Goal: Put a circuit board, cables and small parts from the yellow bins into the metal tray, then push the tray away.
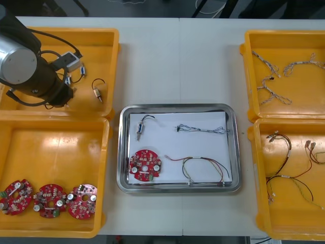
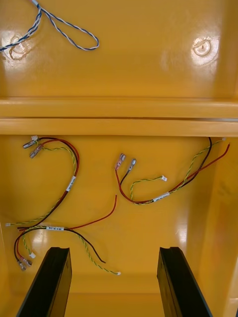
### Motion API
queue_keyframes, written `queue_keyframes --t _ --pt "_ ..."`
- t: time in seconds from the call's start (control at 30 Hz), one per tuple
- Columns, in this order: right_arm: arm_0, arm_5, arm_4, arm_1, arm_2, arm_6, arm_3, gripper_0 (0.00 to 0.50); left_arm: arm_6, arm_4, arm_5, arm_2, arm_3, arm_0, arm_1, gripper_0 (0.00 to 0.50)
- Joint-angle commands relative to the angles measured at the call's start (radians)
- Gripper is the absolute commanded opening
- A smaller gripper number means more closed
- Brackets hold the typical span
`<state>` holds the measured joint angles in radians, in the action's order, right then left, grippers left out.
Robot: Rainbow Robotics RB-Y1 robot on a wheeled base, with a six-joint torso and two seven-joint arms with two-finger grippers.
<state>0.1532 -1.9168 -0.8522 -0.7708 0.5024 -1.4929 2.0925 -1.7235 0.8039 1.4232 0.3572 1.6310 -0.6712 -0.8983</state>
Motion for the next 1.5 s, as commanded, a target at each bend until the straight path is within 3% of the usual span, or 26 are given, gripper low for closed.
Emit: queue_keyframes --t 0.03,0.63,1.1,1.5 --pt "-0.012 -0.003 -0.005 0.011 -0.012 0.031 0.031 0.5 0.041 0.041 -0.052 0.002 -0.013 0.01 -0.07 0.0" --pt "-0.012 -0.003 -0.005 0.011 -0.012 0.031 0.031 0.5 -0.001 0.115 -0.089 0.003 -0.137 0.013 -0.079 0.0" --pt "-0.012 -0.003 -0.005 0.011 -0.012 0.031 0.031 0.5 -0.024 0.123 -0.162 0.003 -0.189 0.018 -0.08 0.0" --pt "-0.012 -0.003 -0.005 0.011 -0.012 0.031 0.031 0.5 -0.186 0.161 -0.161 0.003 -0.313 -0.054 -0.096 0.0"
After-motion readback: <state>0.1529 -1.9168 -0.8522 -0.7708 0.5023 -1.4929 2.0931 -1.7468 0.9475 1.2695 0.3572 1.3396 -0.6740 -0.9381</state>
